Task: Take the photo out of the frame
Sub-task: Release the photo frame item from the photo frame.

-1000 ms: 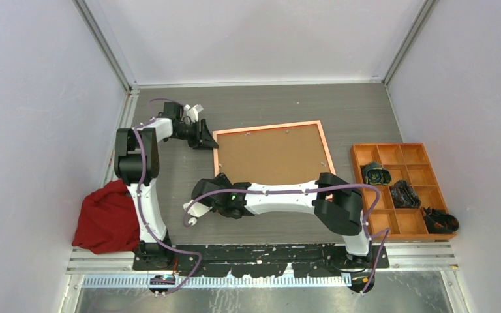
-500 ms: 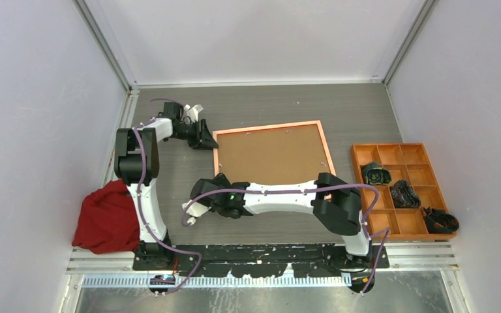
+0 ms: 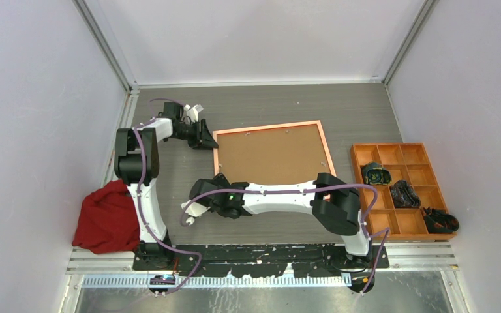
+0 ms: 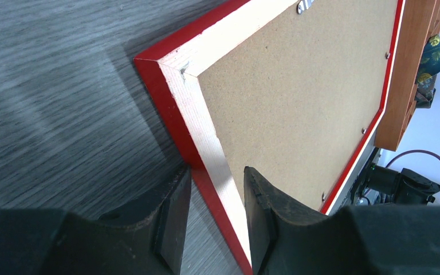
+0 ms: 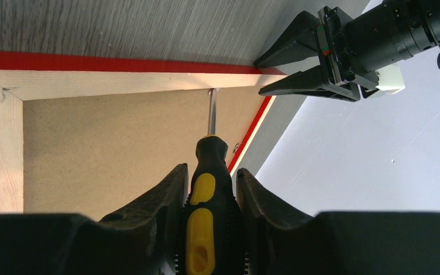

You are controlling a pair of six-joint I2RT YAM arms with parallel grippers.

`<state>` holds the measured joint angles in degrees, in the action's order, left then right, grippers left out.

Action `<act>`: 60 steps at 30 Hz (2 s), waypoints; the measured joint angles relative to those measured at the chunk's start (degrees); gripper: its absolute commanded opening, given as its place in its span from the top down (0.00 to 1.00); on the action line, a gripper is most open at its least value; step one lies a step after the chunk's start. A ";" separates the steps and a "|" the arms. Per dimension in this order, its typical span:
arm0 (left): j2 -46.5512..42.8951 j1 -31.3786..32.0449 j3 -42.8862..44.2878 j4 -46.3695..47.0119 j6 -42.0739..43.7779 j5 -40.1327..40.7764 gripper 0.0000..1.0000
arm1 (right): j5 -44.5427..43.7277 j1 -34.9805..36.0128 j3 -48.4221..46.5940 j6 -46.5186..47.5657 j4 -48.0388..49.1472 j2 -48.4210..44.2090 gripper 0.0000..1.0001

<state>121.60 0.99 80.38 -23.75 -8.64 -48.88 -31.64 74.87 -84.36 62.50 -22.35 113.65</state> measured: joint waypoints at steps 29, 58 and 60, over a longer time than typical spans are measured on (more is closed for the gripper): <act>0.02 0.00 0.00 -0.07 -0.02 -0.13 0.59 | -2.23 0.02 -1.70 -3.04 1.22 1.99 0.99; 0.02 1.33 1.86 -3.15 -1.44 5.49 0.78 | -3.48 -0.59 -5.55 -12.20 -0.24 3.78 0.99; 0.02 1.49 2.16 -3.56 -1.51 5.95 0.79 | -3.48 -0.74 -5.81 -12.57 -0.26 3.78 0.99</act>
<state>121.62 2.48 82.54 -27.31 -10.15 -42.94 -35.11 74.13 -90.17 49.93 -22.61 117.43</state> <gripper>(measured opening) 0.244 0.392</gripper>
